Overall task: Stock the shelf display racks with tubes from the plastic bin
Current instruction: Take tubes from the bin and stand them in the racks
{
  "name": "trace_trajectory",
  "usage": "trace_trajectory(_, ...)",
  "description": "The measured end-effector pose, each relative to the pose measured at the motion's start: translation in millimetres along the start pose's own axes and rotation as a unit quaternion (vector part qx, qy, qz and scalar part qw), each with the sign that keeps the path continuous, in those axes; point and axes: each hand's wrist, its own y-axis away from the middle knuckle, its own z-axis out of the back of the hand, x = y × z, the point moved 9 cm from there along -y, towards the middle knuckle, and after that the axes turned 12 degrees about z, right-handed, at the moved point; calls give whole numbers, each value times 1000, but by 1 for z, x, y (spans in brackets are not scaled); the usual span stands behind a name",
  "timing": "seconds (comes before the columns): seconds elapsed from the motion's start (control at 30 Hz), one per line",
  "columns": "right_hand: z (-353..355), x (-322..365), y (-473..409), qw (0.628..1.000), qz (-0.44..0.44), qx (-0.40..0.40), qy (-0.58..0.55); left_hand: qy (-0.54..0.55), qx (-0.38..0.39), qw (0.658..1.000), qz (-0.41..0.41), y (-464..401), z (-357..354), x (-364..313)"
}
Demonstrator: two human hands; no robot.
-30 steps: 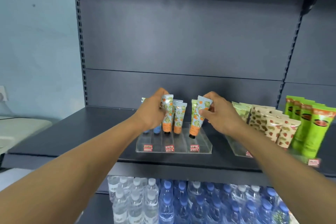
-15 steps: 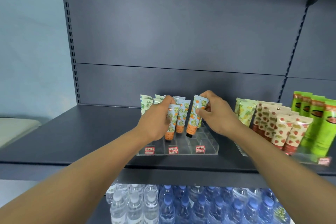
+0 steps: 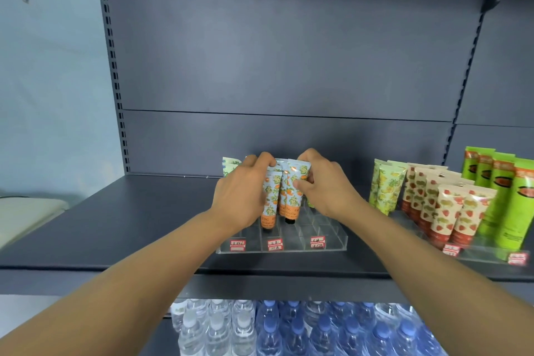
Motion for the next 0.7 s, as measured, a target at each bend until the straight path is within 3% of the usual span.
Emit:
trace_trajectory(0.47, -21, -6, 5, 997, -19, 15, 71, -4, 2, 999, 33, 8, 8, 21)
trace_trajectory(0.7, -19, -4, 14, 999, -16, 4, 52, -33, 1, 998, 49, 15, 13, 21)
